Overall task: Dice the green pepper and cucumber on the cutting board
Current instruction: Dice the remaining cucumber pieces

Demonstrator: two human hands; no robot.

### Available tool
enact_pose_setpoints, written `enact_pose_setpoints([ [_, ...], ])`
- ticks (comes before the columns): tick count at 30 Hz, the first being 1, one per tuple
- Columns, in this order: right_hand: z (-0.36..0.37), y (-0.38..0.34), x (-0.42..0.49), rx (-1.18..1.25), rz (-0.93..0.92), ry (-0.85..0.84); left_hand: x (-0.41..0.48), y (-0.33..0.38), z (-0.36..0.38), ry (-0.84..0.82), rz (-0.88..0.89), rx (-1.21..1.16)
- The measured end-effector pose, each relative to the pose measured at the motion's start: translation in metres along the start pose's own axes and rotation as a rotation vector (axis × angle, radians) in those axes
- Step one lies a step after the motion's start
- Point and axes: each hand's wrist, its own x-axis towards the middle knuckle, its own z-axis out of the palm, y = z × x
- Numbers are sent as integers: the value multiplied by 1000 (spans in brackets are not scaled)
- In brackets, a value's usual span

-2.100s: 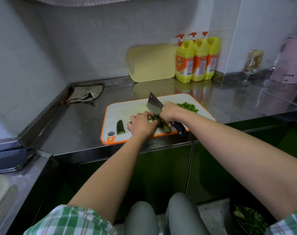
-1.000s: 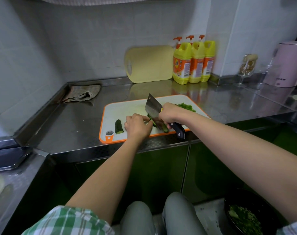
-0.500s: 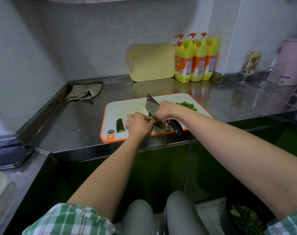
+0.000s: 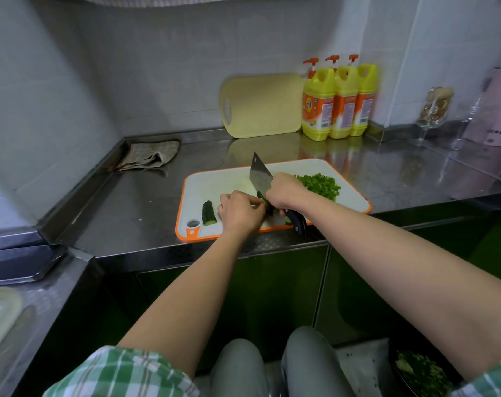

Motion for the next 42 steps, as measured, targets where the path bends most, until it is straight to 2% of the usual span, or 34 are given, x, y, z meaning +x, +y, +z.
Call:
enact_pose_setpoints([
  [3, 1, 11, 9, 66, -2, 95, -2, 1, -4, -3, -6, -15],
  [5, -3, 18, 16, 195, -14, 146, -3, 2, -6, -10, 0, -3],
  [8, -17, 26, 20, 438, -16, 138, -3, 3, -8, -31, 34, 48],
  [10, -25, 31, 19, 516, -16, 118, -2, 2, -10, -33, 79, 78],
  [14, -29, 47, 17, 606, 14, 87, -1, 2, -13, -74, 295, 73],
  [18, -33, 60, 17, 674, 33, 130, 6, 12, -14, -250, 614, 241],
  [22, -40, 67, 14, 716, 39, 114, 19, 7, -16, -215, 725, 320],
  [29, -37, 63, 19, 695, 5, 93, 34, -4, -8, -88, 724, 363],
  [36, -33, 64, 31, 691, 27, 82, 51, 16, -4, -390, 638, 467],
  [42, -31, 70, 35, 660, 37, 93, 61, 13, -9, -313, 701, 439],
])
